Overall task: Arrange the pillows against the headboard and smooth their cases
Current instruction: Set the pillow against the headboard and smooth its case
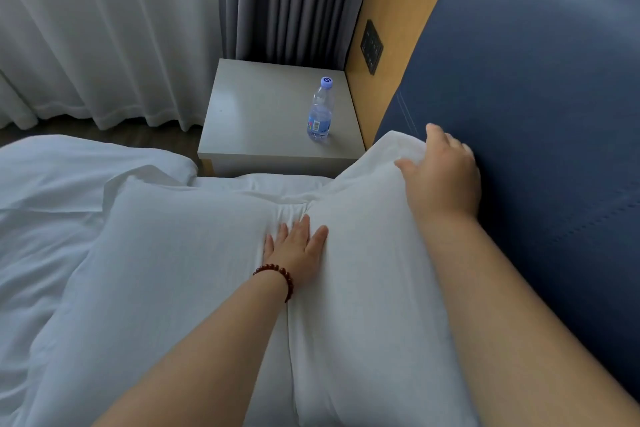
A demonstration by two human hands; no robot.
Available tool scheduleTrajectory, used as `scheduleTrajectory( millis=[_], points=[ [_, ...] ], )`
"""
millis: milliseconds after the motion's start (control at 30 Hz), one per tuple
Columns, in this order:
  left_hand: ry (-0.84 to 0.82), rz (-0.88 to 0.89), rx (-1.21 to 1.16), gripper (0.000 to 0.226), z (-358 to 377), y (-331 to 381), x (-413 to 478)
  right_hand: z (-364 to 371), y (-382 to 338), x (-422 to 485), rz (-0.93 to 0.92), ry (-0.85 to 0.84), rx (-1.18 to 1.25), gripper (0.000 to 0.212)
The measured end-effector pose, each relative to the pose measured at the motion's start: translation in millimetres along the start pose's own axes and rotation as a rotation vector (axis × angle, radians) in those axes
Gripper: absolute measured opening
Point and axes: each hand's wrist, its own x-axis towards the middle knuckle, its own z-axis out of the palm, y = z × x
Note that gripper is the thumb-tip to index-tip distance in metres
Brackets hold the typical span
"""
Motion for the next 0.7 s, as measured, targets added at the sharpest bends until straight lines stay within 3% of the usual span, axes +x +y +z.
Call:
scheduleTrajectory(
  millis=[100,267,400,500,633,700],
  points=[
    [0.005,0.035,-0.078,0.064,2,9,-19,3,4,4,0.011,0.004,-0.125,0.010],
    [0.000,0.095,-0.162,0.066,5,17,-42,-9,-2,10,0.104,0.115,0.028,0.026],
    [0.023,0.237,-0.153,0.074,-2,34,-42,-16,5,-8,0.084,-0.005,0.135,0.038],
    [0.000,0.264,-0.191,0.063,0,51,-40,-10,12,-24,0.075,0.039,0.011,0.018],
    [-0.002,0.214,-0.181,0.065,9,49,-42,-4,20,-41,0.082,0.151,0.146,0.023],
    [-0.025,0.202,-0.224,0.066,7,48,-47,-1,23,-60,0.034,0.126,0.199,0.024]
  ],
)
